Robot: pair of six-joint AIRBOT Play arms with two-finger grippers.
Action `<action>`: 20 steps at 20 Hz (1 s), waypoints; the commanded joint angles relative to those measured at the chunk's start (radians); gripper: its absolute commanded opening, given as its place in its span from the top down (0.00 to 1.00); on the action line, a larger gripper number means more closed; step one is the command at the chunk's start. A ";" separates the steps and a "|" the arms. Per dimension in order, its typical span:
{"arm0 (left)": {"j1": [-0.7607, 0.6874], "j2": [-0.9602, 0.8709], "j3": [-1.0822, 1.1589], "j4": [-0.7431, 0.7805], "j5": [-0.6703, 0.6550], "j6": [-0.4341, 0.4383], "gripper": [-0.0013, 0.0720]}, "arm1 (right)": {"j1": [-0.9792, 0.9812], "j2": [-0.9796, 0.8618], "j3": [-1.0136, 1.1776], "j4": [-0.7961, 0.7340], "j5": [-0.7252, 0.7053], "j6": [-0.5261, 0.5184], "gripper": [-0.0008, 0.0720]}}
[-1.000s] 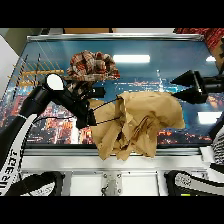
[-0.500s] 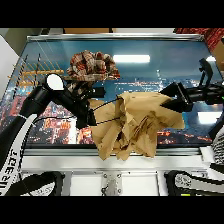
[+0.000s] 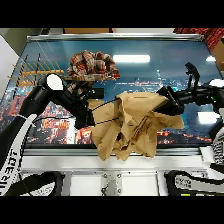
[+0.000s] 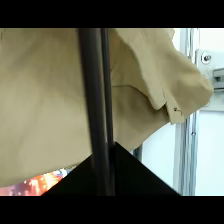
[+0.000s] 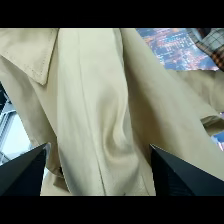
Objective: Fold the clothes and pants, and hang the long-sleeved shirts on hangers.
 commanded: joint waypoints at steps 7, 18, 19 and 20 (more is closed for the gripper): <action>-0.001 0.000 0.000 -0.013 0.009 -0.001 0.96 | 0.024 -0.006 -0.001 -0.002 0.000 0.003 0.04; -0.001 0.000 0.000 -0.013 0.008 -0.001 0.96 | 0.024 -0.006 -0.001 0.000 -0.003 0.003 0.33; 0.000 0.000 0.000 -0.013 0.008 -0.001 0.96 | 0.024 -0.006 -0.001 0.000 -0.002 0.003 0.78; 0.000 0.000 0.000 -0.012 0.008 -0.001 0.96 | 0.024 -0.006 -0.001 0.000 -0.001 0.002 0.96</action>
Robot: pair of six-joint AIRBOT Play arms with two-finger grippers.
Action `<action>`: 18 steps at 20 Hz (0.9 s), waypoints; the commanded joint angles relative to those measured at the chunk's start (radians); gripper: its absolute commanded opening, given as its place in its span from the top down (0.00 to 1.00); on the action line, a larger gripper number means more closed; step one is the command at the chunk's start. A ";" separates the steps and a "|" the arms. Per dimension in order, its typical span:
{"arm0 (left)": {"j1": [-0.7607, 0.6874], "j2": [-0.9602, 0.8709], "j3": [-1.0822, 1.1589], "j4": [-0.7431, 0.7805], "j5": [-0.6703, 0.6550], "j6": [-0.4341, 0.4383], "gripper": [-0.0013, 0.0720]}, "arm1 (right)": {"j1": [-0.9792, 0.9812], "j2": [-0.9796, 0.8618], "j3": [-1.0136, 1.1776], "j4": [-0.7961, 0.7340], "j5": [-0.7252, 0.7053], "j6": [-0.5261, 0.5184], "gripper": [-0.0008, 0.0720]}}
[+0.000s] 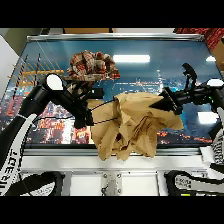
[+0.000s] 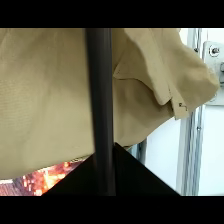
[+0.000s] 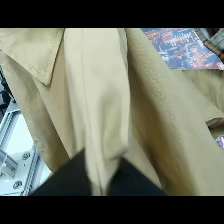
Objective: Fold the clothes and pants, and hang the long-sleeved shirts on hangers.
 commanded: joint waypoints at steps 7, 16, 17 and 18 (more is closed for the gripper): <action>-0.001 0.000 0.001 -0.016 0.000 0.002 0.96 | 0.001 -0.001 0.000 0.000 -0.002 -0.001 0.97; 0.002 0.000 0.002 -0.007 -0.005 -0.037 0.96 | 0.001 0.000 0.000 0.001 -0.003 -0.039 0.98; 0.002 0.000 0.002 -0.007 -0.007 -0.059 0.96 | 0.001 0.000 0.000 0.001 -0.003 -0.039 0.98; 0.002 0.000 0.002 -0.007 -0.007 -0.071 0.96 | 0.001 0.000 0.000 0.001 -0.003 -0.039 0.98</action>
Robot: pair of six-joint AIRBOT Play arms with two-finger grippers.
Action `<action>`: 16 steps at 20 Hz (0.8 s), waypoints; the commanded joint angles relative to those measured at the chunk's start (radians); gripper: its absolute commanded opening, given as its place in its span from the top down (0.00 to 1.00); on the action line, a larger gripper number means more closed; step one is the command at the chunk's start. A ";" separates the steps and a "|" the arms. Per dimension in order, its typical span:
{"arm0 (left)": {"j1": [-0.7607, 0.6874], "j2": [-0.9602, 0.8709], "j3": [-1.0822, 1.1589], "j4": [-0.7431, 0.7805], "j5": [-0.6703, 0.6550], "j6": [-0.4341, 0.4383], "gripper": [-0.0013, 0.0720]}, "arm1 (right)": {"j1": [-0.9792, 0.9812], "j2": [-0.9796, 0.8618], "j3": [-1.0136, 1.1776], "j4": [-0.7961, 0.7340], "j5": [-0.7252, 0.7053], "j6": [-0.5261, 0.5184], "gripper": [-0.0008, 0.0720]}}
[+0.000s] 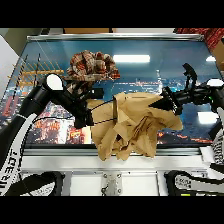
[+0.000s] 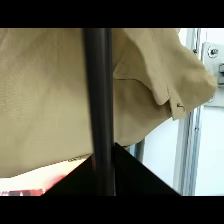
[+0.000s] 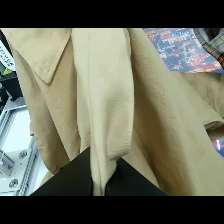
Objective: Fold the clothes and pants, and hang the long-sleeved shirts on hangers.
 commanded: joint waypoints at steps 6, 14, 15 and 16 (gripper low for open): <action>0.002 0.000 0.001 -0.007 0.022 -0.152 0.46 | 0.000 0.000 0.000 0.001 -0.002 -0.007 0.98; 0.022 0.000 0.002 -0.009 0.027 -0.198 0.46 | -0.001 0.000 0.000 0.119 -0.001 -0.015 0.98; 0.034 0.001 0.002 -0.009 0.032 -0.216 0.46 | -0.001 0.000 0.000 0.119 -0.001 -0.014 0.98; 0.051 0.001 0.002 -0.010 0.035 -0.238 0.46 | -0.001 0.001 0.000 0.119 0.002 -0.014 0.98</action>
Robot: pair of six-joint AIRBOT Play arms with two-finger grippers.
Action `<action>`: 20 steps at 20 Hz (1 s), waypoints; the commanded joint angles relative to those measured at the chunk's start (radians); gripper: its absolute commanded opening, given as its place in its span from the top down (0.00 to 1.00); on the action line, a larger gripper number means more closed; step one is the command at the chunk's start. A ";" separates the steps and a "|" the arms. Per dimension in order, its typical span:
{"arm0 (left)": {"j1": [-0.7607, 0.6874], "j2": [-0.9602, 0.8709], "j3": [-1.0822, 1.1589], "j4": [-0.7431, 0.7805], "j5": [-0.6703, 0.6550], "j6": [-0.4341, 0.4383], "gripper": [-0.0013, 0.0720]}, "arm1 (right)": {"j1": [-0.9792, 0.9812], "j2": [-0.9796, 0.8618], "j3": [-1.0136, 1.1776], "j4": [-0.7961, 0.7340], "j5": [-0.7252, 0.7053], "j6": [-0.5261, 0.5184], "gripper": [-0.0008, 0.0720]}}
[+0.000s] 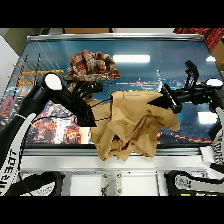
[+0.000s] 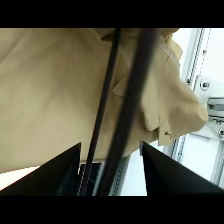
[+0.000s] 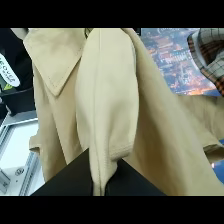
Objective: Fold the clothes and pants, and hang the long-sleeved shirts on hangers.
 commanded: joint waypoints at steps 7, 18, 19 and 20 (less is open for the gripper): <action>0.086 0.000 0.020 -0.007 0.034 -0.098 0.46 | 0.000 0.001 0.001 -0.055 -0.021 0.044 0.98; 0.235 0.032 0.240 0.003 0.111 -0.291 0.46 | -0.008 0.033 0.001 -0.059 -0.117 0.106 0.98; 0.275 0.055 0.249 0.003 0.135 -0.328 0.46 | -0.016 0.047 0.001 -0.041 -0.150 0.130 0.98; 0.309 0.082 0.249 0.003 0.154 -0.348 0.47 | -0.027 0.063 0.001 -0.017 -0.186 0.149 0.98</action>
